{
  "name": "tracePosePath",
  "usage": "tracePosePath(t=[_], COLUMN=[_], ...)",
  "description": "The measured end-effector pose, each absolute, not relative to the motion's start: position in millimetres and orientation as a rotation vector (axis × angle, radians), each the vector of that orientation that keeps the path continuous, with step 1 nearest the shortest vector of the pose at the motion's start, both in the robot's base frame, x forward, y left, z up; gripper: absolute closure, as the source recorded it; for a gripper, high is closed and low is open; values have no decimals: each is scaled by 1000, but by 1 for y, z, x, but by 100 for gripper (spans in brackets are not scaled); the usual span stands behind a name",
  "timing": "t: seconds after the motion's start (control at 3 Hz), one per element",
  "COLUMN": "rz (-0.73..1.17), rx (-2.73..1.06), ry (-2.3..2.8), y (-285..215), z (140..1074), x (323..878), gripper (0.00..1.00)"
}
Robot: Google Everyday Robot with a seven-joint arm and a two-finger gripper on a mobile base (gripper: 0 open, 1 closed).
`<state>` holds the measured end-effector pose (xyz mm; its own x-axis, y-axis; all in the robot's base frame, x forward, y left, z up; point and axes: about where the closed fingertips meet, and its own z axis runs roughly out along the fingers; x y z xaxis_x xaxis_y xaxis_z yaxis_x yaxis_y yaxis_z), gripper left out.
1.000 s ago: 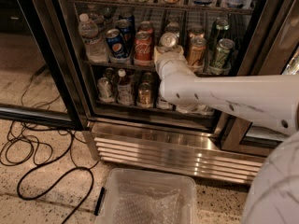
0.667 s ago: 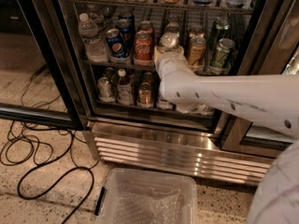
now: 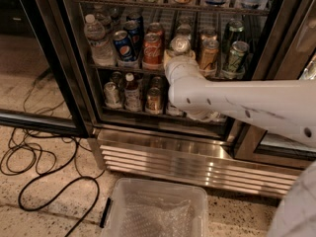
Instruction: Pick 7up can from middle shelf of fridge
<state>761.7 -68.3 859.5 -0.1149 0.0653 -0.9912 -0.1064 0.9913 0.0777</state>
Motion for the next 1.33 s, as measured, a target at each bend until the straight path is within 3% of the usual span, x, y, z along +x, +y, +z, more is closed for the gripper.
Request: tracePosePath(t=[0.67, 1.33], rz=[141, 138], rx=[80, 99], ry=[1713, 1723], y=[-71, -74], z=[864, 865], x=[707, 696], gripper=[100, 100])
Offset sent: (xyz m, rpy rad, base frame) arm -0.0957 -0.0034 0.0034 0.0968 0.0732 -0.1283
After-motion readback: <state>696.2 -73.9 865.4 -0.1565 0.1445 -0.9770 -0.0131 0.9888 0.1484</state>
